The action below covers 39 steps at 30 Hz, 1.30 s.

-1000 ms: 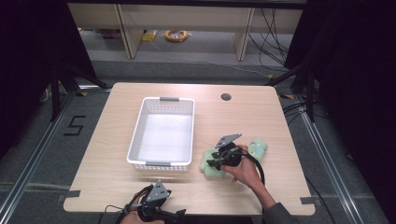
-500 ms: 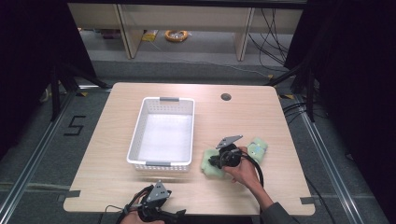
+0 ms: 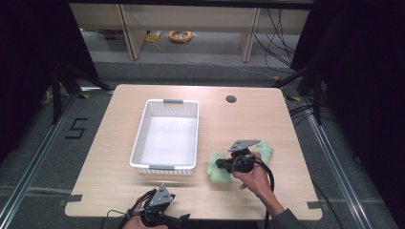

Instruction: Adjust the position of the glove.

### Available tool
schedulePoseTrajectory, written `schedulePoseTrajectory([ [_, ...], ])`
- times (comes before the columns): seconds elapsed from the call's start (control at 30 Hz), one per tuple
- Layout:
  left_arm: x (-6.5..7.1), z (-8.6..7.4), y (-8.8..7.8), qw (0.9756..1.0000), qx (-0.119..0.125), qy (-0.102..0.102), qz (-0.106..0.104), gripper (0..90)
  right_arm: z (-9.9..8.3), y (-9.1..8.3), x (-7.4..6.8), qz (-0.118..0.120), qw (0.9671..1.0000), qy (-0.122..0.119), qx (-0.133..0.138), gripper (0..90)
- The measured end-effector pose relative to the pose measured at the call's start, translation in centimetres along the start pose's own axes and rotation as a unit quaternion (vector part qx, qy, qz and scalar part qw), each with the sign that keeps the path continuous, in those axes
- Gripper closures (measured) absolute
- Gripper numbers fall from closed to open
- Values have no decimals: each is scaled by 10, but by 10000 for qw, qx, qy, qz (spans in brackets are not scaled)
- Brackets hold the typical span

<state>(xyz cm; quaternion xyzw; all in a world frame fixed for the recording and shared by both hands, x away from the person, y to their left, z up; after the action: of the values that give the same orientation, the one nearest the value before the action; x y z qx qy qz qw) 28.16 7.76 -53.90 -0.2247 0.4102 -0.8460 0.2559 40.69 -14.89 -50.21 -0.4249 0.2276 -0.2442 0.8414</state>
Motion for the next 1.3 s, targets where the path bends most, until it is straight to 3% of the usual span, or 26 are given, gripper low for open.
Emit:
schedulePoseTrajectory([
  [0.13,2,0,0,10000,27,-31,-60,164,-4,-14,-8,3,9998,3,181,866],
  [0.2,1,0,0,10000,8,-33,-65,164,-10,-20,-15,16,9996,174,208,866],
  [0.23,1,0,0,10000,31,-39,-61,164,-12,-21,-15,-4,9997,122,215,866],
  [0.27,1,0,0,10000,33,-44,-45,164,-17,-22,-21,112,9993,292,224,866],
  [0.33,1,0,0,10000,36,-35,-12,164,-23,-25,-23,77,9990,360,258,866],
  [0.37,1,0,0,10000,36,-35,-12,164,-27,-25,-26,184,9985,408,305,866],
  [0.4,3,1,0,9999,88,-112,-80,164,-27,-25,-26,184,9985,408,305,866],
  [0.43,1,0,1,9999,14,-107,21,164,-34,-27,-28,37,9983,461,363,866],
  [0.5,3,1,1,9999,109,-67,-75,164,-40,-28,-35,167,9973,640,304,866],
  [0.53,3,1,1,9999,109,-71,-73,164,-44,-26,-35,213,9973,609,338,865],
  [0.6,4,1,2,9998,150,-114,-82,164,-50,-25,-38,184,9965,759,282,865],
  [0.67,4,1,2,9998,134,-119,-83,164,-51,-22,-38,214,9967,724,307,865],
  [0.7,3,0,1,10000,3,-3,-42,164,-53,-21,-38,159,9968,749,221,864],
  [0.73,4,-1,2,9999,-5,-101,-38,164,-55,-15,-35,130,9973,683,223,861],
  [0.8,5,0,3,9999,17,-86,-58,164,-56,-12,-35,142,9973,710,123,861],
  [0.83,3,0,3,10000,-30,40,12,164,-57,-10,-35,150,9971,740,112,861],
  [0.9,8,1,5,9999,85,-125,-78,164,-58,-4,-34,170,9969,762,85,858],
  [0.93,8,2,6,10000,6,-15,-8,165,-58,-3,-34,183,9969,763,35,856],
  [1.0,11,4,7,9999,91,-35,-72,166,-59,-2,-33,158,9969,766,15,852],
  [1.03,13,7,8,9998,62,201,-36,172,-61,2,-33,180,9962,854,-67,833],
  [1.07,17,9,11,9997,209,64,-83,176,-61,2,-34,223,9952,951,-109,826],
  [1.1,19,11,11,9997,198,108,-82,182,-61,4,-35,310,9953,911,-110,814],
  [1.17,24,17,14,9990,398,158,-147,195,-61,3,-33,152,9963,832,-123,790],
  [1.2,25,19,14,9993,296,192,-108,212,-61,3,-34,156,9960,872,-107,782],
  [1.27,28,22,16,9990,361,232,-135,244,-61,2,-33,126,9963,843,-72,772],
  [1.3,30,25,17,9988,304,380,-105,257,-60,0,-32,241,9962,839,-49,750],
])
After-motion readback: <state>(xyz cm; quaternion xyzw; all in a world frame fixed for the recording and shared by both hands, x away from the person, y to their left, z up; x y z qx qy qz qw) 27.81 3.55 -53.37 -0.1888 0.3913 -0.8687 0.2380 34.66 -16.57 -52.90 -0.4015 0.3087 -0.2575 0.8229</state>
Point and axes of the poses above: each handheld gripper's, and its own axes: y roughly forward along the jaws, z roughly out of its top, x roughly to its right, the point moved 5 cm from there along y, roughly forward along the jaws, and after that the axes turned 14 degrees about -x, right-handed, at the moved point
